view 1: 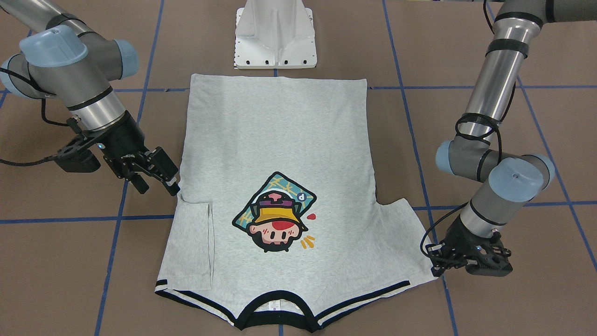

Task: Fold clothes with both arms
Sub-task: 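Bring the left gripper to the other shoulder while the right gripper holds position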

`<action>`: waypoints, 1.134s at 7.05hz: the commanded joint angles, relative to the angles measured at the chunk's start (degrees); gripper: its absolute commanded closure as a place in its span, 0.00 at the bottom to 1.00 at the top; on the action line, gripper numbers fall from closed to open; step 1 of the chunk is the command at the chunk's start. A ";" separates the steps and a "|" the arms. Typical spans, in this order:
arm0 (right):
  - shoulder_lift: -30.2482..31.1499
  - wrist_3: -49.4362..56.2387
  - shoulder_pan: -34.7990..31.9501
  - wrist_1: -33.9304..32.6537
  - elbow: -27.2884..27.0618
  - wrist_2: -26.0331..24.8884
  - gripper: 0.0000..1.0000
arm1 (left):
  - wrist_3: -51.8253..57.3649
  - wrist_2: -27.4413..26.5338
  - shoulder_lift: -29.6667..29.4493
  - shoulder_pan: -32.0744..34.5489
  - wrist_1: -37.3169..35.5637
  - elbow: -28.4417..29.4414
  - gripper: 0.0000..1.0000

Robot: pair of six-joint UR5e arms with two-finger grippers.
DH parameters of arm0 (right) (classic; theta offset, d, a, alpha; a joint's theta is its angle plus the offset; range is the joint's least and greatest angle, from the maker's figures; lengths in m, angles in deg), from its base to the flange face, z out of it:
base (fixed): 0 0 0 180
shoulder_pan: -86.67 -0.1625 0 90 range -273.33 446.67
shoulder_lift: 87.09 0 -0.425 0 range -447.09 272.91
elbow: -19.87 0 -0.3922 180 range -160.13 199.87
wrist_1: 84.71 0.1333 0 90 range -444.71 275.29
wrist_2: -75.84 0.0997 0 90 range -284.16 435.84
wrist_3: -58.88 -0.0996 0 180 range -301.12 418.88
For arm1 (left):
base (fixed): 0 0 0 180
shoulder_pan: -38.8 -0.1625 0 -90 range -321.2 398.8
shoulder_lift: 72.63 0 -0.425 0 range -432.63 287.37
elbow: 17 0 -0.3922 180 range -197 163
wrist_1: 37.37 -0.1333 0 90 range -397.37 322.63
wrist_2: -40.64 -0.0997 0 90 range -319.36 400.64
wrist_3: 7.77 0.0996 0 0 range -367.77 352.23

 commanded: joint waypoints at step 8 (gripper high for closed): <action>-0.34 -0.18 -0.27 -0.26 0.12 0.07 0.00 | -17.17 -15.14 -11.25 -11.19 -1.74 0.17 1.00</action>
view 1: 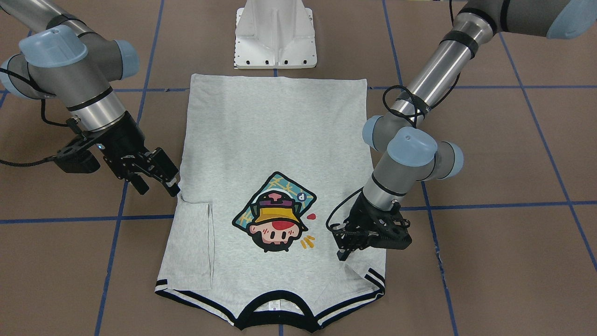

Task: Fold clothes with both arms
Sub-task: 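Bring the left gripper to the other shoulder while the right gripper holds position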

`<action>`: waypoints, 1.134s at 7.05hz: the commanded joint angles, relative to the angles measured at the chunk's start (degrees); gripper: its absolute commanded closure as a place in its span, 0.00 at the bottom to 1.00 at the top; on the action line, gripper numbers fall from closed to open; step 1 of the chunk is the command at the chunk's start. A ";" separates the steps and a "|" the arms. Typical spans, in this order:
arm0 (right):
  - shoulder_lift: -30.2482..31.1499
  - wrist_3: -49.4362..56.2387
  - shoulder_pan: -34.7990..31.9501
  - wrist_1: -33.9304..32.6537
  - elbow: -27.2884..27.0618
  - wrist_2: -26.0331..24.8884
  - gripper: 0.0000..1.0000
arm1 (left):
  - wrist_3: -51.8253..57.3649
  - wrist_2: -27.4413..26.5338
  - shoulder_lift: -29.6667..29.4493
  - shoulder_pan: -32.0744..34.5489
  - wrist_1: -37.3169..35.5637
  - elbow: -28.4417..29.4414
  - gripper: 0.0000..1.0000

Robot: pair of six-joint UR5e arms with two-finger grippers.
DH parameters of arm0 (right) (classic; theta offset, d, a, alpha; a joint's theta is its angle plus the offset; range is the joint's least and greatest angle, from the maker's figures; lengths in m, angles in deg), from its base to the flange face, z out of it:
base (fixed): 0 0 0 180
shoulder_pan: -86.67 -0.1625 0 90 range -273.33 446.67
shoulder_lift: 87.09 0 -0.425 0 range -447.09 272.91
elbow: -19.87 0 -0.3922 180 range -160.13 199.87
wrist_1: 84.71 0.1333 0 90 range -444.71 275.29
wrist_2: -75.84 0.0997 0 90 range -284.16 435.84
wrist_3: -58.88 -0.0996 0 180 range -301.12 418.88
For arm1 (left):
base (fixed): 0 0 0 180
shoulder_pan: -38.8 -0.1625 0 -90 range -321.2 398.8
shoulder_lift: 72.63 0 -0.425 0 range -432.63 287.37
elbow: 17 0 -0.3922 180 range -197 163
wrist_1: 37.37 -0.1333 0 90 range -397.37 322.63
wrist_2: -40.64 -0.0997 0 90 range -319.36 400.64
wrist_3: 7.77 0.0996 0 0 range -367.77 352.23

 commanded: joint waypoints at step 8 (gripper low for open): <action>-0.64 -1.01 0.47 -5.83 -1.83 0.63 0.00 | -0.29 -4.51 -3.81 0.01 2.52 4.52 0.45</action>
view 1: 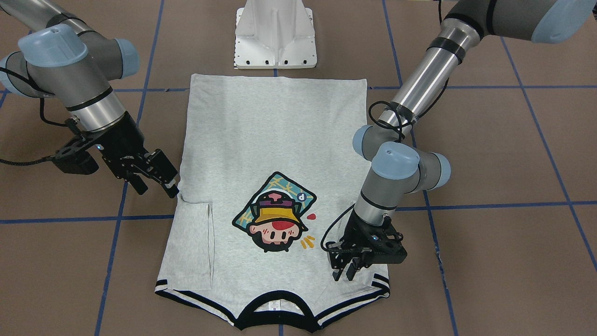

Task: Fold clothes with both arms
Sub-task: 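Bring the left gripper to the other shoulder while the right gripper holds position, then move both grippers toward the shirt's hem nearest the robot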

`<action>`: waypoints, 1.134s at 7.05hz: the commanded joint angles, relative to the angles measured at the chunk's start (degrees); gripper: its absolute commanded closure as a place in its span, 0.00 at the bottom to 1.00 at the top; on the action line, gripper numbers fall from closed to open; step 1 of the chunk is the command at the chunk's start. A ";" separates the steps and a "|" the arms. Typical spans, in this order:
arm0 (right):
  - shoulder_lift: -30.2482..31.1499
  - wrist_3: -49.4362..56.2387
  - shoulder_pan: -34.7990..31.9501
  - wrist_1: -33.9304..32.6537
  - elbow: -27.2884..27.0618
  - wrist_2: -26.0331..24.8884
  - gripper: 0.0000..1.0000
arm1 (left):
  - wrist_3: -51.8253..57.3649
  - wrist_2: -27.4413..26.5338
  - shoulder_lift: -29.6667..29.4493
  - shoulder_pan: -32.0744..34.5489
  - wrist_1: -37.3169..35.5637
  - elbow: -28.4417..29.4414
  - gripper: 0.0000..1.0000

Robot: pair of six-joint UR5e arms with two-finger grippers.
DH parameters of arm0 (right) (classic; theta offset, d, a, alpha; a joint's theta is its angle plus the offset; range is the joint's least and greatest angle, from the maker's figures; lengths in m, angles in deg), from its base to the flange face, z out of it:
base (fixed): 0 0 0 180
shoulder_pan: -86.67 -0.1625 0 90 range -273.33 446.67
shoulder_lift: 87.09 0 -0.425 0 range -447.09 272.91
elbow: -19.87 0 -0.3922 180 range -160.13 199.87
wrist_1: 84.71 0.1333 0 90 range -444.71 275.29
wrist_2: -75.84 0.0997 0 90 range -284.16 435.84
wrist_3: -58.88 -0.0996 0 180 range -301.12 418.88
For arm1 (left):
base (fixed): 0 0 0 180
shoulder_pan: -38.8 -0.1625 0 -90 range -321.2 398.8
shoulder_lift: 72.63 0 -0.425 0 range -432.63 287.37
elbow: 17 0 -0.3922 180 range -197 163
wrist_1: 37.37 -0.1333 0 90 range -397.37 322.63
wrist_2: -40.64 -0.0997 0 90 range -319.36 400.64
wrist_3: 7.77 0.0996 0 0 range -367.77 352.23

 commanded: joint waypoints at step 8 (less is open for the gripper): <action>9.60 -31.70 40.04 -33.65 -25.56 -24.16 0.00 | -14.26 21.10 34.60 -0.86 -11.36 -52.61 0.34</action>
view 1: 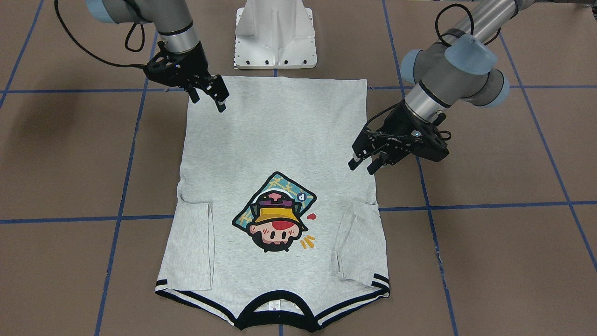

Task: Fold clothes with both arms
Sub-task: 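Move both grippers toward the shirt's hem nearest the robot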

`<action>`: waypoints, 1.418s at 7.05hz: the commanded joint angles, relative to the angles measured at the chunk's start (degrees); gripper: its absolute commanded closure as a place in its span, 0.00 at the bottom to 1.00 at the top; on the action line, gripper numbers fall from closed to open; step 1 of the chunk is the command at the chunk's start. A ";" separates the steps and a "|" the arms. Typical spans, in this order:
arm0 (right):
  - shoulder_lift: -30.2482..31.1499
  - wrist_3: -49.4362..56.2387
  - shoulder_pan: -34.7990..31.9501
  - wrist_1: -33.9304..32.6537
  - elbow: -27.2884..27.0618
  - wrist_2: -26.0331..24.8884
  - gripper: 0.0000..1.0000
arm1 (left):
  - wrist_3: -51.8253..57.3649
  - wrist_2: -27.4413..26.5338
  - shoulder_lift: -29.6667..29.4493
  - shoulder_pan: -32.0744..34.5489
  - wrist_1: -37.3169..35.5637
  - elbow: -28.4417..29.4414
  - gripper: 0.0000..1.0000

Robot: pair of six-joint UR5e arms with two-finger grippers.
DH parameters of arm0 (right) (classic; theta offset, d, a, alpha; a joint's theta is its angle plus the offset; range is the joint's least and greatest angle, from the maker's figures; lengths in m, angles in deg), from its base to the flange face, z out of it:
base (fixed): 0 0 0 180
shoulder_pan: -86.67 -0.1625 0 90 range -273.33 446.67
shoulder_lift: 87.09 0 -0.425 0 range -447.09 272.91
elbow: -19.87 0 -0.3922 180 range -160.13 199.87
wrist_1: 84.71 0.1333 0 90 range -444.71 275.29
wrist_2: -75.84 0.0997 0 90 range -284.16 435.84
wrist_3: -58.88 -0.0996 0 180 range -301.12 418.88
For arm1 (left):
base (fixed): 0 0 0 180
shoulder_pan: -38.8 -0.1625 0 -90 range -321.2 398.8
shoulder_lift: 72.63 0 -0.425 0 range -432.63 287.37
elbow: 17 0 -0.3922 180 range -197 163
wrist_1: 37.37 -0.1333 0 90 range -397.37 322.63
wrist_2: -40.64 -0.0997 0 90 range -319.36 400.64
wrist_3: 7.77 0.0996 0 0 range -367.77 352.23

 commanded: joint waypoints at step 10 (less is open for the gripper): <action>6.97 -21.38 15.60 -7.36 -0.86 -8.57 0.14 | -3.42 5.25 6.88 -1.45 -1.40 -8.54 0.32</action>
